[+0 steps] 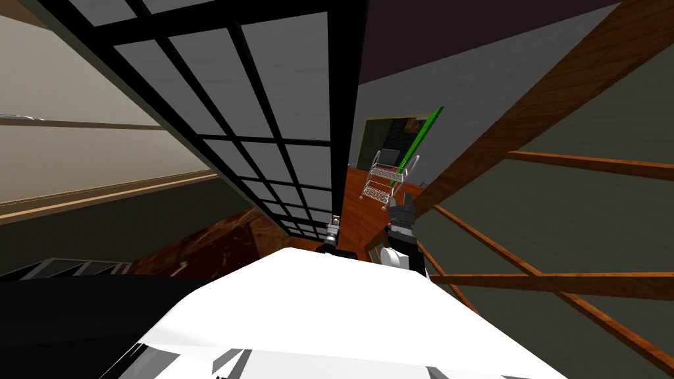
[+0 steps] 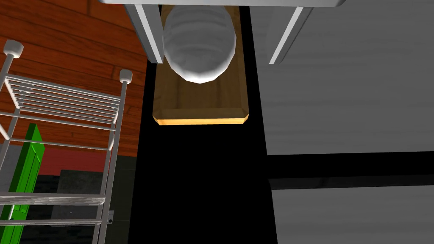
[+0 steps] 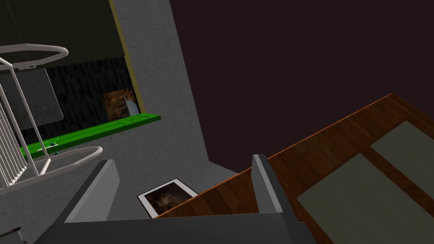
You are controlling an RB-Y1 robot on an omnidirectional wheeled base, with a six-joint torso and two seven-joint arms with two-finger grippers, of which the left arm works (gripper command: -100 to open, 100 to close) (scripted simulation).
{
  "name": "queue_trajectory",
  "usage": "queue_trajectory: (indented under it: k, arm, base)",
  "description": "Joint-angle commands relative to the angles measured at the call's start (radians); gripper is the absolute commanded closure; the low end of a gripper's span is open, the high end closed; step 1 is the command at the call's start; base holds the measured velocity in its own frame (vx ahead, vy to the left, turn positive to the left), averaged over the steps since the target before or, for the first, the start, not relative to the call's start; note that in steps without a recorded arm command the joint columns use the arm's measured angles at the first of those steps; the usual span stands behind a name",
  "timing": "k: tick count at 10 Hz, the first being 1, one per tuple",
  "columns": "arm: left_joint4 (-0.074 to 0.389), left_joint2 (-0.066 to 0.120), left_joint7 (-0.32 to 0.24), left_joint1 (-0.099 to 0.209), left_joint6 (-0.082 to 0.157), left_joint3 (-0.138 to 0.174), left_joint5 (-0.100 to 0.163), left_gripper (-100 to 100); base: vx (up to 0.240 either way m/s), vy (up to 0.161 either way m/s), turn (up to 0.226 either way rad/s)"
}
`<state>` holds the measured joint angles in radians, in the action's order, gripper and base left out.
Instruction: Push the door open
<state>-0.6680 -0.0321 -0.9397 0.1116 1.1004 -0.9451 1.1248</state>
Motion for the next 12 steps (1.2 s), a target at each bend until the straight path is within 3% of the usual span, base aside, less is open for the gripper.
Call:
queue_trajectory:
  k: [1, 3, 4, 8, 12]
  arm:
    - [0.019, -0.008, 0.000, 0.015, 0.025, 0.002, 0.019, 100]
    - [0.027, -0.014, -0.001, 0.012, 0.019, -0.005, 0.019, 100]
    - [0.037, -0.004, -0.005, 0.021, 0.030, 0.028, 0.008, 100]
    - [0.058, 0.012, -0.011, 0.033, 0.042, 0.092, -0.016, 100]
    - [0.058, 0.012, -0.011, 0.033, 0.042, 0.092, -0.016, 100]
  base:
    - [0.174, -0.113, 0.052]
    - [0.123, -0.095, 0.051]
    - [0.018, 0.059, -0.121]
    - [-0.023, 0.057, -0.116]
    - [0.001, 0.004, -0.002]
